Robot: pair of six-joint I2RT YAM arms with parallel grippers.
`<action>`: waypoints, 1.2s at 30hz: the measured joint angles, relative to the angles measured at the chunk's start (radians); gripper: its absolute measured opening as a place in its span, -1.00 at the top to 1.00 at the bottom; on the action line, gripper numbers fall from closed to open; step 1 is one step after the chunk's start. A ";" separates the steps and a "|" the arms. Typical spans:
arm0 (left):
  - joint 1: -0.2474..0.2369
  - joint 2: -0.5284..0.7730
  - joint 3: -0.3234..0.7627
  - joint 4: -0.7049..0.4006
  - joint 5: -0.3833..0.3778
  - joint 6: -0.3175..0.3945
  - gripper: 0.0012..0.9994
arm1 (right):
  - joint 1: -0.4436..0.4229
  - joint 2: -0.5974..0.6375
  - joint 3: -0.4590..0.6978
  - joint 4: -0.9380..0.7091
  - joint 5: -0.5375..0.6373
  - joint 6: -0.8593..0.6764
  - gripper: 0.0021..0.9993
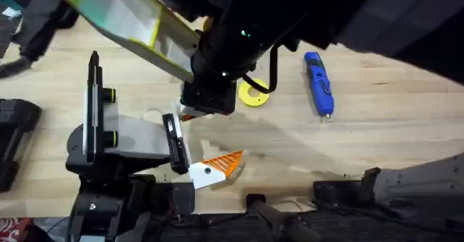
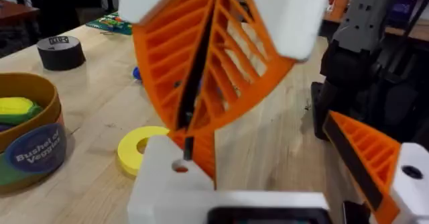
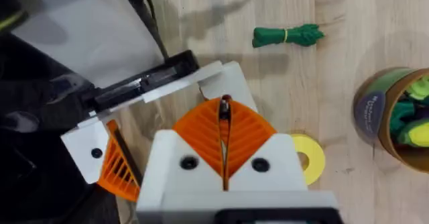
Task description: Pick up the gripper from the table and insert it into the empty holder that is missing its gripper. Then pick up a screw, insert it into the mounting hole, and use the screwdriver to tighten it. Finally, clean up the table by picking up the vegetable and placing it into the bucket.
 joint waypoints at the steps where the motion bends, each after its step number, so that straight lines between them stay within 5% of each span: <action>1: 0.000 0.000 0.000 0.000 0.000 0.000 -0.97 | 0.000 0.000 0.000 0.000 0.000 0.000 0.99; 36: 0.000 0.000 0.000 0.000 0.000 0.000 -0.97 | 0.000 0.018 0.000 -0.001 0.000 0.000 0.99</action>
